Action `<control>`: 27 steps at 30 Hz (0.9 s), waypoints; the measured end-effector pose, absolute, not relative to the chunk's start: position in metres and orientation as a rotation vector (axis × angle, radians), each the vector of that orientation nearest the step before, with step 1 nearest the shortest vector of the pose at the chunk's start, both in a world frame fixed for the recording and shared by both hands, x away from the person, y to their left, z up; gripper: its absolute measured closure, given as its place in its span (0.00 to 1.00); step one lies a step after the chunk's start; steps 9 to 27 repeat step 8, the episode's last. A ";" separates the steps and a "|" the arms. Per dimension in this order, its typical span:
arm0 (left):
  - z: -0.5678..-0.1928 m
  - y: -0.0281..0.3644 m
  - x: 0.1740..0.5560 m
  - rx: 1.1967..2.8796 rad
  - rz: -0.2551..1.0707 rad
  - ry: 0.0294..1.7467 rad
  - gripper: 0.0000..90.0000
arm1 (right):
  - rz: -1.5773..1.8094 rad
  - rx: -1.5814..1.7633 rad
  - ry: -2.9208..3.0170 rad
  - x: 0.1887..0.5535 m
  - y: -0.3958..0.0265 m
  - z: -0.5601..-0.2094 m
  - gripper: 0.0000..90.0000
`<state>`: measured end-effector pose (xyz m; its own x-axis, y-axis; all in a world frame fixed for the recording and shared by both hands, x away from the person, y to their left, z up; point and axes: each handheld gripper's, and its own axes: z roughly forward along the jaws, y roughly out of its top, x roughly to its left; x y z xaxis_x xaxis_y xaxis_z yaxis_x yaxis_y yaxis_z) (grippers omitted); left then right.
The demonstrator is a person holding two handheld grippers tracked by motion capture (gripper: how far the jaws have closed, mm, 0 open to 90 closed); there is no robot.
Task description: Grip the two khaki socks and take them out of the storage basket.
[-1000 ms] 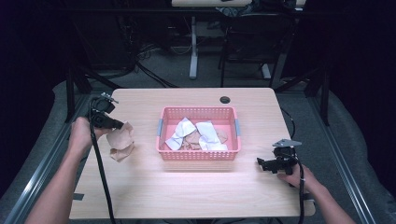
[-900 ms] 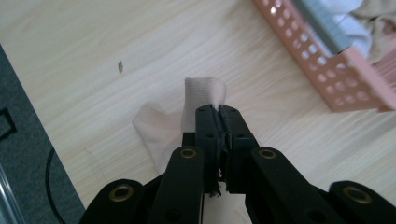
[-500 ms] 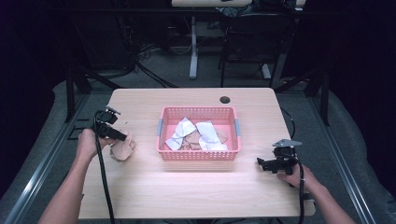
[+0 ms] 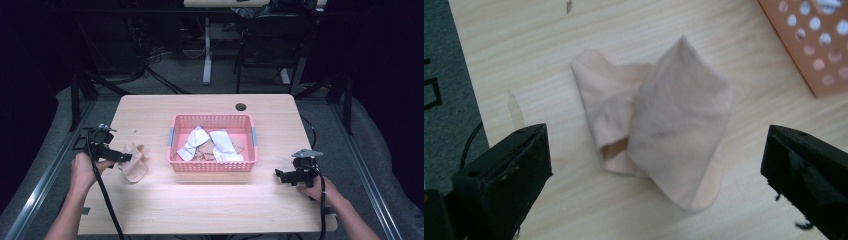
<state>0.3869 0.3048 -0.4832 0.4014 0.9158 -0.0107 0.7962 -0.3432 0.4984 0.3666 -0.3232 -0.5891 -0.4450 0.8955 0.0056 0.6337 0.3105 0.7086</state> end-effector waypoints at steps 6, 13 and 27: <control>-0.503 0.307 0.352 2.196 0.409 1.496 0.00 | 0.916 1.361 2.196 0.367 -0.323 -0.589 0.00; -0.507 0.308 0.348 2.184 0.411 1.502 0.00 | 0.916 1.361 2.196 0.367 -0.323 -0.589 0.00; -0.507 0.308 0.348 2.184 0.411 1.502 0.00 | 0.916 1.361 2.196 0.367 -0.323 -0.589 0.00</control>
